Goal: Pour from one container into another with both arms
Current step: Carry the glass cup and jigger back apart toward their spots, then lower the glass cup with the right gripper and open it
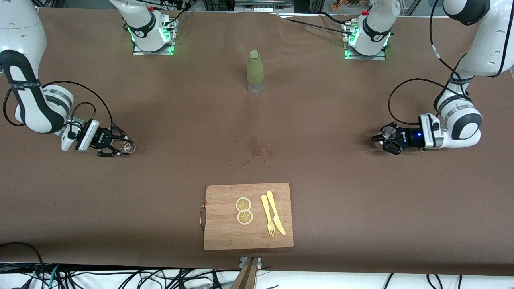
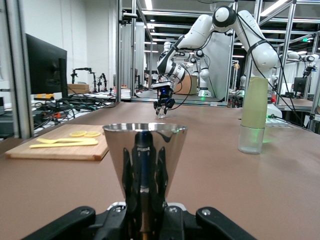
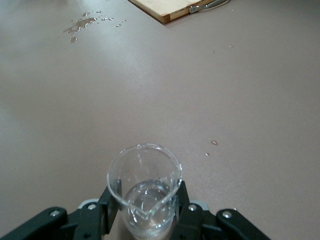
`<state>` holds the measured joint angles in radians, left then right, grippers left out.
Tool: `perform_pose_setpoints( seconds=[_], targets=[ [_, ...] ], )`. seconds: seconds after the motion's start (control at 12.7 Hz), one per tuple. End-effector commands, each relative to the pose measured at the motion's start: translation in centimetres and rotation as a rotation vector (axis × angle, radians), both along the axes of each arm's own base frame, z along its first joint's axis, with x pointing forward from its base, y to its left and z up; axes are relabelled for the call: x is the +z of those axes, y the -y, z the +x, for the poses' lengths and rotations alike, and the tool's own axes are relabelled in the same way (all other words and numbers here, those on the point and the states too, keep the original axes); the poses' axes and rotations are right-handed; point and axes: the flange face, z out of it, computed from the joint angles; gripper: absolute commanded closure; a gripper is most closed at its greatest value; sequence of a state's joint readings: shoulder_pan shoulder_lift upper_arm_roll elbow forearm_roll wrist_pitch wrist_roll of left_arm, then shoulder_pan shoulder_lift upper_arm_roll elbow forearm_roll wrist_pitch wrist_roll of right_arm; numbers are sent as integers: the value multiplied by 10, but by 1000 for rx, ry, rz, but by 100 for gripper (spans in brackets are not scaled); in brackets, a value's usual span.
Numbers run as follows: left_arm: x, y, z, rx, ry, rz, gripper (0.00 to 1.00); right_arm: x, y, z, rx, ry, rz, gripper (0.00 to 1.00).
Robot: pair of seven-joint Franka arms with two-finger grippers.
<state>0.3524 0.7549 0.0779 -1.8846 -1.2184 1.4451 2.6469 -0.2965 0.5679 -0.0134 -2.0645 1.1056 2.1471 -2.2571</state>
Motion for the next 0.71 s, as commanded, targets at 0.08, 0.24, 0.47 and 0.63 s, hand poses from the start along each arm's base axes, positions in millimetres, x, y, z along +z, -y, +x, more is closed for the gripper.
perform_pose_setpoints(
  seconds=[0.08, 0.24, 0.47, 0.63],
  targets=[
    [-15, -36, 5, -33, 27, -18, 100, -8, 0, 9, -25, 17, 24, 0],
    [-29, -46, -2, -36, 21, -40, 100, 0, 1, 17, -20, 29, 20, 0],
    [-38, -56, -2, -39, 53, -52, 100, 4, 15, 15, -22, 33, 0, 0],
    [-45, -64, -4, -44, 54, -46, 100, 7, 31, 9, -13, 23, -19, 0]
  ],
)
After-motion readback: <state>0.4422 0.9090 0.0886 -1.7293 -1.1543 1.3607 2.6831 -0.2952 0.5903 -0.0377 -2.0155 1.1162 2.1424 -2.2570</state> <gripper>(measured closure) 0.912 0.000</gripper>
